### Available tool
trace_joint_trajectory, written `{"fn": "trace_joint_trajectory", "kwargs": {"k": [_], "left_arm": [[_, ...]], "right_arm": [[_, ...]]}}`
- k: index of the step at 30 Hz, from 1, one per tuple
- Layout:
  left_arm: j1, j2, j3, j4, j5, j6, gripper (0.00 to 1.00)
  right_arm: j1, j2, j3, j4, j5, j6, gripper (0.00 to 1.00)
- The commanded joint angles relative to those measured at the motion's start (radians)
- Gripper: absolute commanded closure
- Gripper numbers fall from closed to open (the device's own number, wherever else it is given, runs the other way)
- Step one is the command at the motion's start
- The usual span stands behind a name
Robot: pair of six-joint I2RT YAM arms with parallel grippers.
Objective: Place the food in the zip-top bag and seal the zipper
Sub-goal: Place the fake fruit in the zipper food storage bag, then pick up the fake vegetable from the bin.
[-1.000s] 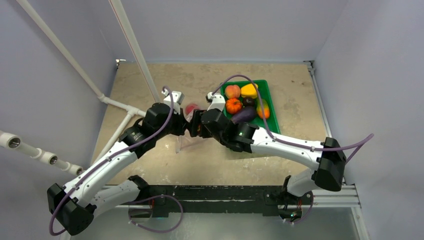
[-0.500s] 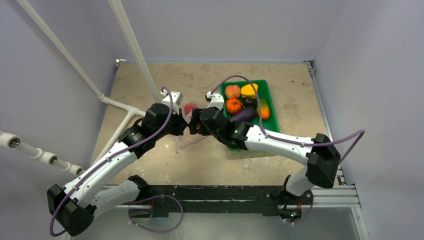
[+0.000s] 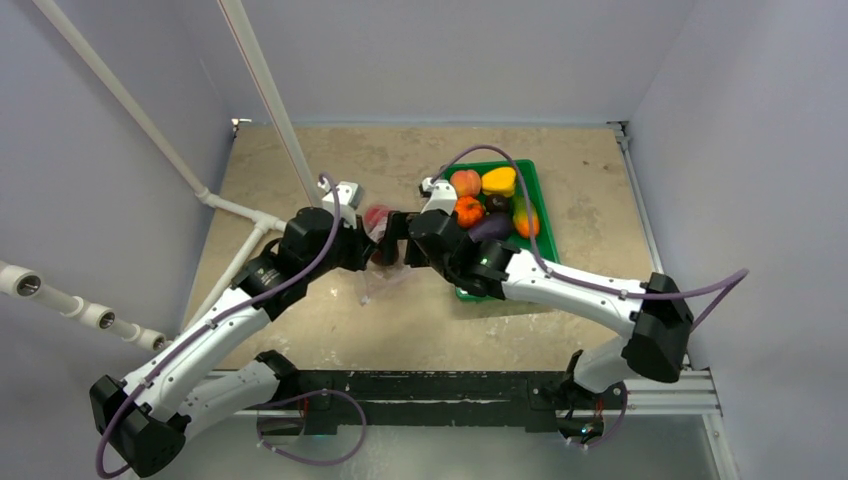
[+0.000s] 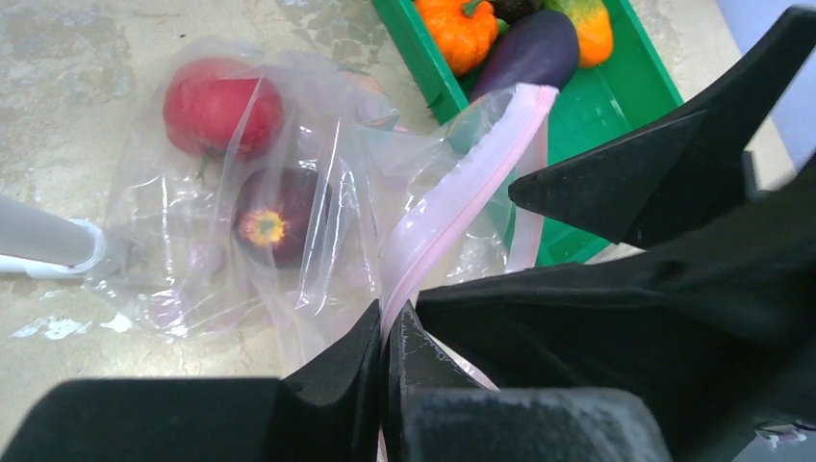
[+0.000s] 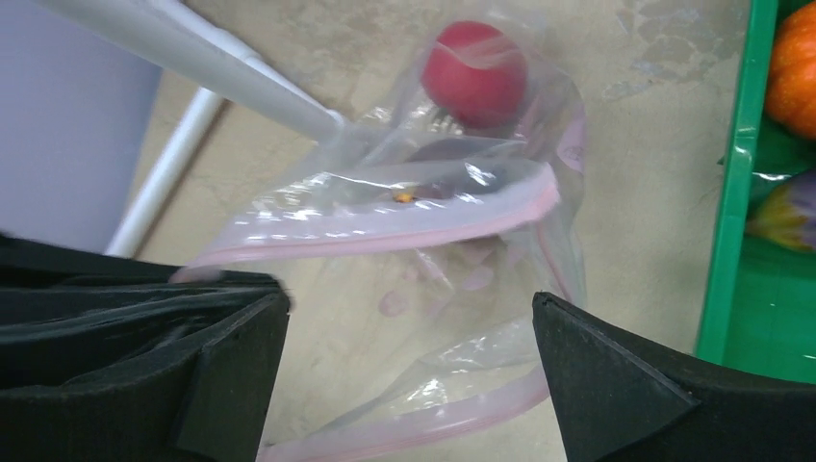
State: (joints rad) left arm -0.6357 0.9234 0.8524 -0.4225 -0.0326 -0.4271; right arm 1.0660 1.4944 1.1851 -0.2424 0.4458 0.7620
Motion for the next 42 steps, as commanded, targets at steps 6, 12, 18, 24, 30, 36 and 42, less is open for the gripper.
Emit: {"fn": "trace_joint_trajectory", "kwargs": {"k": [6,12,18,24,30,36,42], "left_arm": [[-0.01,0.007,0.064,0.037,0.063,-0.014,1.0],[-0.009,0.027,0.216,-0.082,0.005,0.009,1.0],[-0.009,0.036,0.384,-0.213,-0.079,0.044,1.0],[-0.009,0.054,0.493,-0.303,-0.162,0.067,1.0],[-0.009,0.05,0.473,-0.276,-0.183,0.064,1.0],[-0.01,0.068,0.512,-0.282,-0.301,0.096,1.0],[-0.009,0.064,0.463,-0.22,-0.266,0.067,1.0]], "right_arm": [[0.008,-0.174,0.093,-0.08,0.072,0.019,0.01],[-0.069,-0.218,0.095,-0.149,0.111,0.029,0.03],[-0.159,-0.239,0.049,-0.122,0.084,0.014,0.04],[-0.237,-0.209,0.013,-0.096,0.062,0.01,0.04],[-0.321,-0.187,-0.058,-0.037,0.01,0.012,0.04],[-0.402,-0.162,-0.106,-0.014,-0.016,0.029,0.04],[-0.457,-0.145,-0.176,0.031,-0.028,0.076,0.04]]}}
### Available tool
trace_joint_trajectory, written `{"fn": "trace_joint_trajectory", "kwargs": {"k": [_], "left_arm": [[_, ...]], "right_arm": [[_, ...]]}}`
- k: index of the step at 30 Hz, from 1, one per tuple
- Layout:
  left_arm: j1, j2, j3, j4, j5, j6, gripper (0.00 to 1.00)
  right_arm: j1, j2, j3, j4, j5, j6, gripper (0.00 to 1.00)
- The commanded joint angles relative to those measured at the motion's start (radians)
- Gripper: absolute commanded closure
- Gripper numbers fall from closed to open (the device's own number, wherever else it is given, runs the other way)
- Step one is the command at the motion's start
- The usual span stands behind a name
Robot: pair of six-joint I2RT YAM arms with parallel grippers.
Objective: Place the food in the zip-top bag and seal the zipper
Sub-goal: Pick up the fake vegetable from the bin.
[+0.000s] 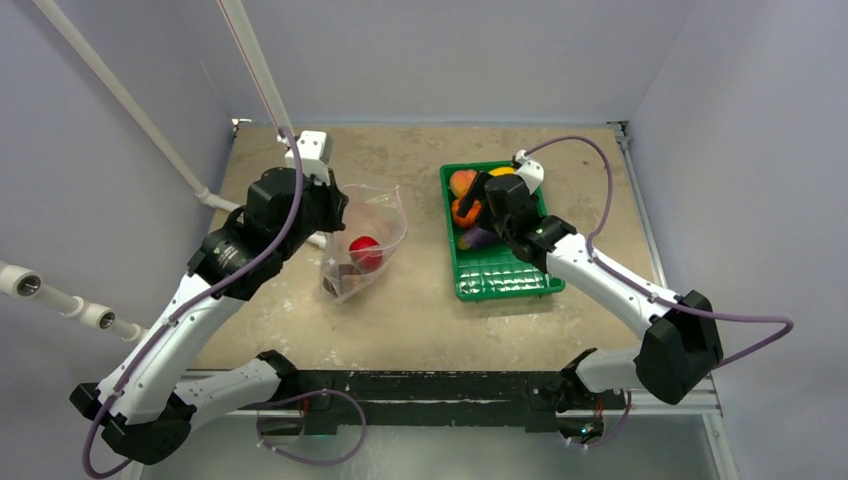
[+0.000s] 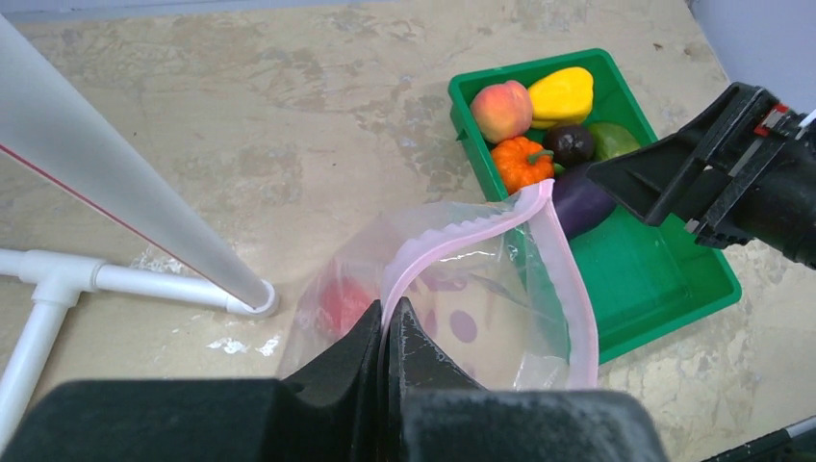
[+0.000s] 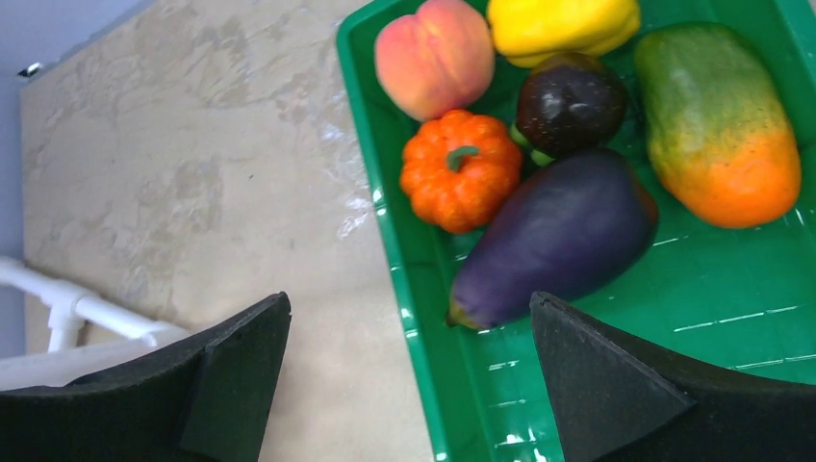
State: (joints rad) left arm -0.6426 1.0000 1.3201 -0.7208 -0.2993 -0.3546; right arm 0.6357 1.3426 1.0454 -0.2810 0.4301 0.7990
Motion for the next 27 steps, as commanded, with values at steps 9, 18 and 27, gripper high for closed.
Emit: {"fn": "trace_joint_trajectory", "kwargs": {"k": [9,18,27], "left_arm": [[-0.002,-0.012,-0.247,0.265,0.172,-0.06,1.0],[-0.003,0.004,-0.313,0.33,0.245,-0.025,1.0],[-0.001,-0.034,-0.386,0.348,0.24,-0.014,1.0]], "right_arm": [[-0.078,0.066,-0.125,0.138,-0.037,0.129,0.01],[-0.123,0.132,-0.159,0.186,-0.058,0.192,0.01],[-0.165,0.181,-0.189,0.204,-0.06,0.264,0.05]]}}
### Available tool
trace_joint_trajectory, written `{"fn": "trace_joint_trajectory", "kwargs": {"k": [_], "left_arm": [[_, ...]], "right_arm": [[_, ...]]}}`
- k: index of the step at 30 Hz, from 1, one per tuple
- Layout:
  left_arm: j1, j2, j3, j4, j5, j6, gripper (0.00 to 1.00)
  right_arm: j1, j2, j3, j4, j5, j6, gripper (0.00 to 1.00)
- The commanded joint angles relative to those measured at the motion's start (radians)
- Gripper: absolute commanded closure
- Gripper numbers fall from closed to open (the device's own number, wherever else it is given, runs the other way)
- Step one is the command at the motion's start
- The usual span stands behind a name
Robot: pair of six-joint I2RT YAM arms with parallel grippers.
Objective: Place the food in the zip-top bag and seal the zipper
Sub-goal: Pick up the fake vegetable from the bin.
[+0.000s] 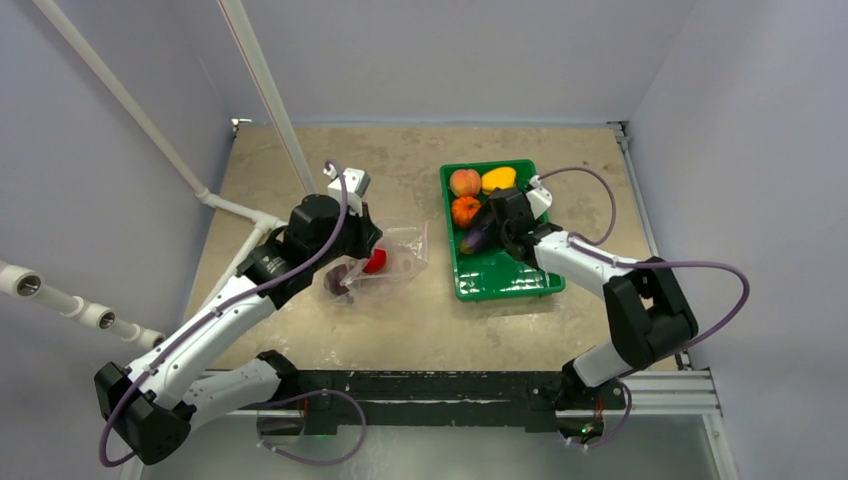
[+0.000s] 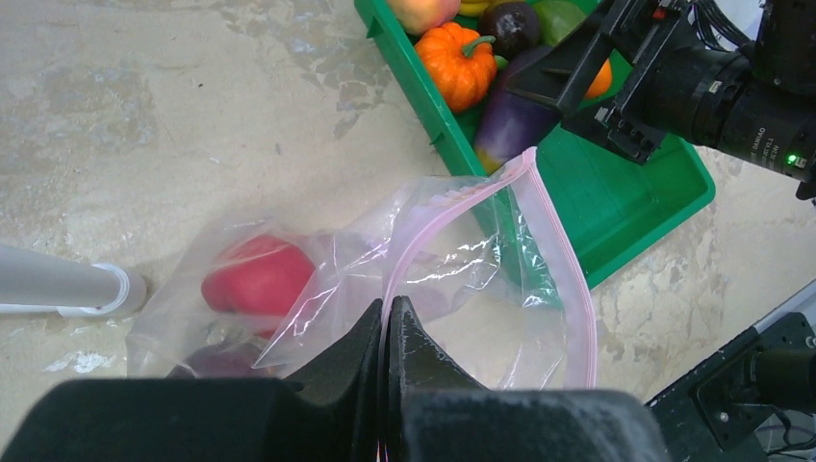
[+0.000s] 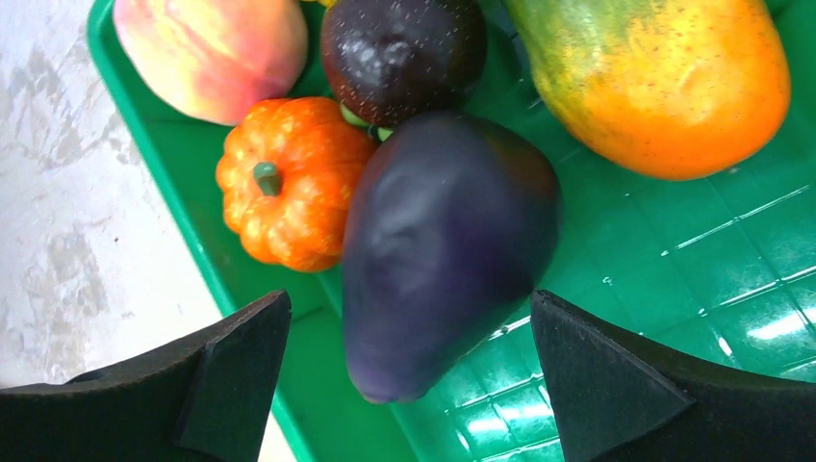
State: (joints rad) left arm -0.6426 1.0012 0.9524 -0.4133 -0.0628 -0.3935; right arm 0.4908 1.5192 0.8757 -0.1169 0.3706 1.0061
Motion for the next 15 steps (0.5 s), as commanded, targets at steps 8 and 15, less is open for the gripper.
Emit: {"fn": "trace_joint_trajectory", "kwargs": {"k": [8,15], "left_arm": [[-0.001,-0.05,-0.026,0.029,-0.011,0.03,1.0],[-0.001,-0.05,-0.026,0.023,-0.012,0.033,1.0]], "right_arm": [[-0.053,0.064,-0.019,0.094,-0.046,0.058,0.09],[-0.06,0.09,-0.023,0.112,-0.038,0.056,0.2]]}}
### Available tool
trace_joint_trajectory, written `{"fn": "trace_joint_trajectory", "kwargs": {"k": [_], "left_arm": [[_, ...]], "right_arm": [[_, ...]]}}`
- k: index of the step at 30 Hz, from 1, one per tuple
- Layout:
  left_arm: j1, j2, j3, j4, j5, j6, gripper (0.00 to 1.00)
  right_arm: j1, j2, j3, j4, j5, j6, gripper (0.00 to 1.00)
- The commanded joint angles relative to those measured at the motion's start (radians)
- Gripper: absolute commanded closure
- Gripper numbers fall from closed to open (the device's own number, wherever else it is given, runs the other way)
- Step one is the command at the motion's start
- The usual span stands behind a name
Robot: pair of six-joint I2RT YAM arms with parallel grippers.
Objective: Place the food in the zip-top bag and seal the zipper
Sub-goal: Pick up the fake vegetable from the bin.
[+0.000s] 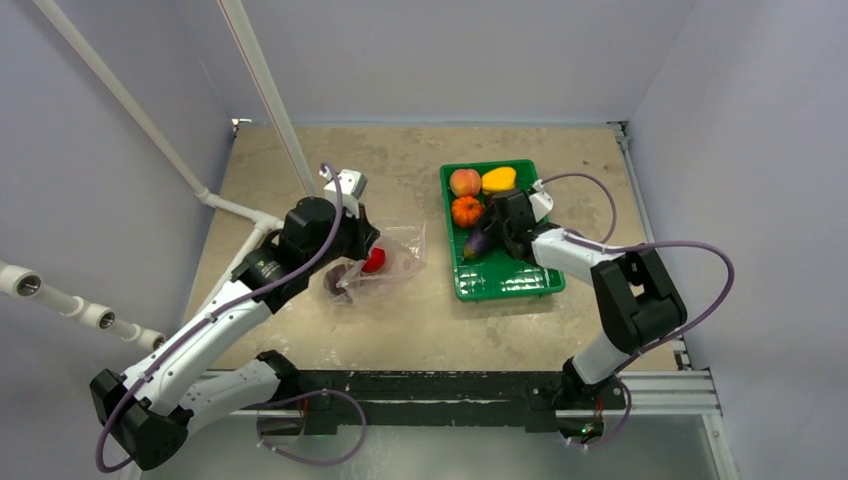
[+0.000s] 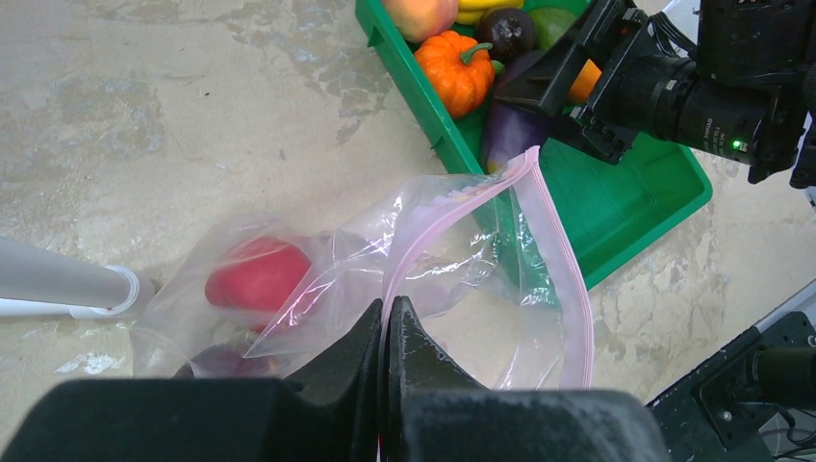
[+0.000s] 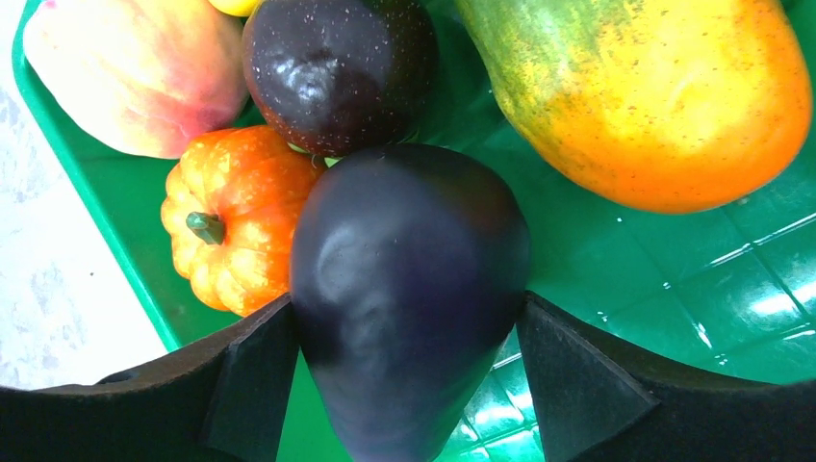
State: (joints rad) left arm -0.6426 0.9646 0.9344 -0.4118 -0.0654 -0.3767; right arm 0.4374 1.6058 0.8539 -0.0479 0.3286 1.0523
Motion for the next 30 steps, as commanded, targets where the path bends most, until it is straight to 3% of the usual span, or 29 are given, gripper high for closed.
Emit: {"fn": "trace_joint_trajectory", "kwargs": {"k": [1,6,12,16,19,23,30], "left_arm": [[-0.001,-0.013,-0.008,0.021,-0.01,0.016,1.0],[-0.001,-0.018,-0.01,0.017,-0.017,0.016,1.0],[-0.001,-0.018,-0.01,0.016,-0.018,0.017,1.0],[-0.002,-0.018,-0.009,0.015,-0.022,0.019,1.0],[-0.001,-0.018,-0.009,0.013,-0.026,0.019,1.0],[0.0,-0.018,-0.007,0.011,-0.033,0.021,1.0],[0.001,-0.016,-0.007,0.009,-0.039,0.026,1.0]], "right_arm": [[-0.006,0.003,0.0,0.042,0.005,0.009,0.24],[-0.007,-0.047,-0.014,0.036,0.02,-0.005,0.46],[-0.005,-0.168,-0.006,0.013,0.054,-0.103,0.8],[0.007,-0.262,0.007,0.002,0.045,-0.197,0.94],[0.022,-0.334,0.028,-0.008,0.042,-0.281,1.0],[0.068,-0.425,0.057,0.018,0.0,-0.411,1.0],[0.315,-0.505,0.127,0.091,0.072,-0.577,1.0]]}}
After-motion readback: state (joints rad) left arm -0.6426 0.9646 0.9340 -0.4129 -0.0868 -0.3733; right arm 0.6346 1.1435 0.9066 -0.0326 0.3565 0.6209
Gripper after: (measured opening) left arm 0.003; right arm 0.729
